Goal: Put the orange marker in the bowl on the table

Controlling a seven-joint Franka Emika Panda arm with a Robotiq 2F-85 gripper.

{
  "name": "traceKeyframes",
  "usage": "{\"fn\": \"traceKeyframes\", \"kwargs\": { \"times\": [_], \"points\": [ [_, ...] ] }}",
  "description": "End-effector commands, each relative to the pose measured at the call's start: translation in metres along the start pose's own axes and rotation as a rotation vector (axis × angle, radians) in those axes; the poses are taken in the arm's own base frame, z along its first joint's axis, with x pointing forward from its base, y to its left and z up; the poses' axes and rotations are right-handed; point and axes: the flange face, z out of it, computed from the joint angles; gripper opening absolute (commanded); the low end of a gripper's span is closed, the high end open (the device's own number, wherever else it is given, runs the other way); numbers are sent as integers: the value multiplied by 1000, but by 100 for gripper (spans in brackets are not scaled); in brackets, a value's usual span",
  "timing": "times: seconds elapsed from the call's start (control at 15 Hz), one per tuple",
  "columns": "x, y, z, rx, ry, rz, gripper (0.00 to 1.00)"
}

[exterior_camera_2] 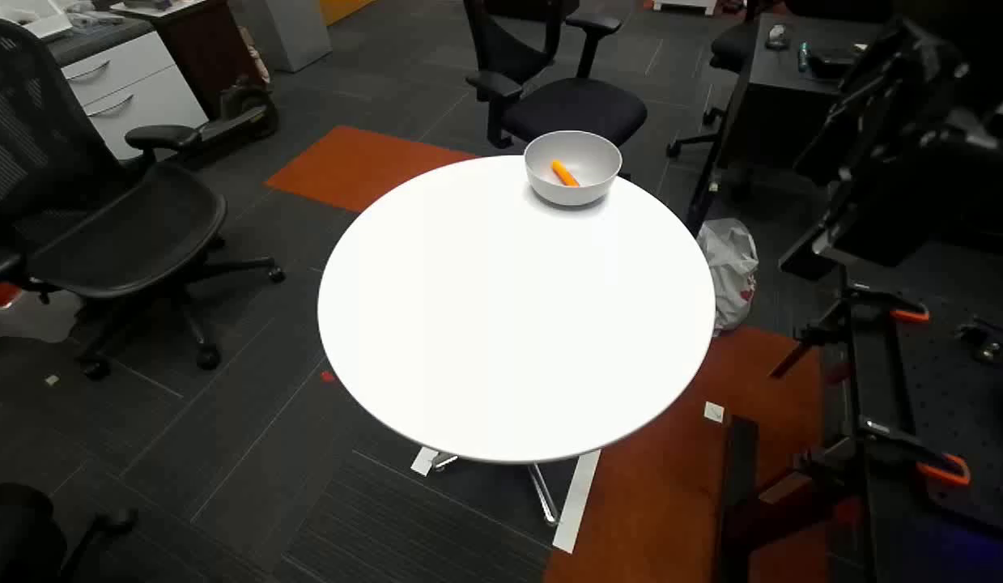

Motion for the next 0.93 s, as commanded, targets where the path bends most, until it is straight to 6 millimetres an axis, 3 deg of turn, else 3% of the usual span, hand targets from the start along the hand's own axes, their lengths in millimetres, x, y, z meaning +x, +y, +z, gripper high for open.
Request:
{"fn": "traceKeyframes", "kwargs": {
  "times": [0.0,0.33,0.47,0.67,0.87],
  "points": [
    [0,0,0,0,-1,0,100],
    [0,0,0,0,-1,0,100],
    [7,5,-9,9,34,16,100],
    [28,20,-34,50,125,78,100],
    [59,52,-68,97,221,160,100]
  ]
}}
